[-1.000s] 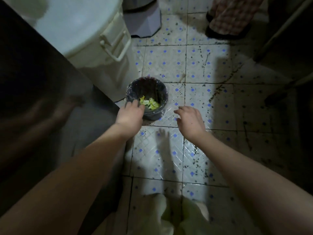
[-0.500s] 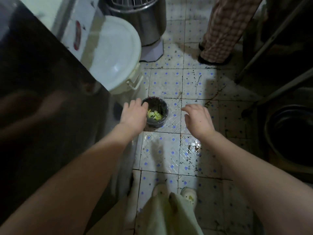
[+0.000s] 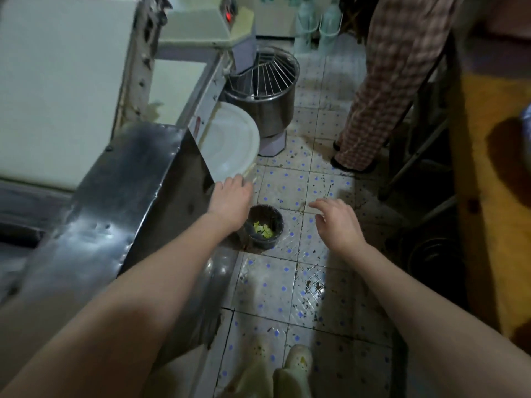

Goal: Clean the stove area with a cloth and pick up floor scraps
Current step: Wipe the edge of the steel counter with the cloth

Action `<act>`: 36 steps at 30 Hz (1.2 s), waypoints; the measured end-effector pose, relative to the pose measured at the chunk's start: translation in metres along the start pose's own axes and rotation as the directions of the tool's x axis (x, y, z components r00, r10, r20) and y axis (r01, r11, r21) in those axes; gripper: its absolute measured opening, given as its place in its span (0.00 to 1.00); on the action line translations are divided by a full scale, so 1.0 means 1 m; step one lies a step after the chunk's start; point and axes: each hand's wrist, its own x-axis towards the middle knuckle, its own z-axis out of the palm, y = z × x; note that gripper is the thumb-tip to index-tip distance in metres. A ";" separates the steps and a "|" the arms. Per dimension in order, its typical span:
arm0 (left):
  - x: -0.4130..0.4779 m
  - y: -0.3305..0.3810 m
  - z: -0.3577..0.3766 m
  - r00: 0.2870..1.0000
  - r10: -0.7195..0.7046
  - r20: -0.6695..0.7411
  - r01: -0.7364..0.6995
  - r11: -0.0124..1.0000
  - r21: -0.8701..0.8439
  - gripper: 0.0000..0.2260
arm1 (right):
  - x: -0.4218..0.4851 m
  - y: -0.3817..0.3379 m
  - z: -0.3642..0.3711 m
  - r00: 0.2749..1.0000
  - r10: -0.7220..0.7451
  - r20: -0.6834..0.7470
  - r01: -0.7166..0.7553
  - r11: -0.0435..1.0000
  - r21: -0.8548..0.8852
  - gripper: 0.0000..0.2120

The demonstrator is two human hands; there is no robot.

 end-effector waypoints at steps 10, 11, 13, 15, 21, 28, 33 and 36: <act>-0.027 -0.022 -0.114 0.986 -0.025 -0.167 0.019 0.999 -0.038 0.16 | 0.006 -0.052 -0.111 0.992 -0.068 -0.106 0.059 0.995 -0.078 0.17; -0.031 -0.026 -0.123 0.982 -0.042 -0.183 0.034 0.998 -0.045 0.16 | 0.007 -0.059 -0.119 0.990 -0.083 -0.117 0.072 0.993 -0.092 0.17; -0.043 -0.037 -0.137 0.979 -0.067 -0.192 0.060 0.997 -0.045 0.15 | 0.010 -0.076 -0.133 0.985 -0.110 -0.136 0.097 0.990 -0.099 0.17; -0.057 -0.051 -0.147 0.976 -0.100 -0.195 0.094 0.995 -0.040 0.15 | 0.014 -0.096 -0.144 0.977 -0.143 -0.156 0.131 0.988 -0.081 0.17; -0.109 -0.107 -0.165 0.943 -0.237 -0.232 0.230 0.972 -0.056 0.13 | 0.024 -0.168 -0.154 0.956 -0.247 -0.159 0.248 0.969 -0.015 0.16; -0.194 -0.188 -0.172 0.892 -0.395 -0.218 0.397 0.917 -0.038 0.16 | 0.012 -0.269 -0.147 0.918 -0.381 -0.115 0.389 0.919 0.059 0.16; -0.250 -0.230 -0.166 0.834 -0.509 -0.213 0.504 0.860 -0.080 0.14 | 0.002 -0.343 -0.146 0.873 -0.465 -0.150 0.485 0.862 0.151 0.15; -0.277 -0.241 -0.160 0.810 -0.554 -0.195 0.551 0.831 -0.074 0.12 | -0.002 -0.373 -0.136 0.843 -0.529 -0.095 0.537 0.836 0.115 0.15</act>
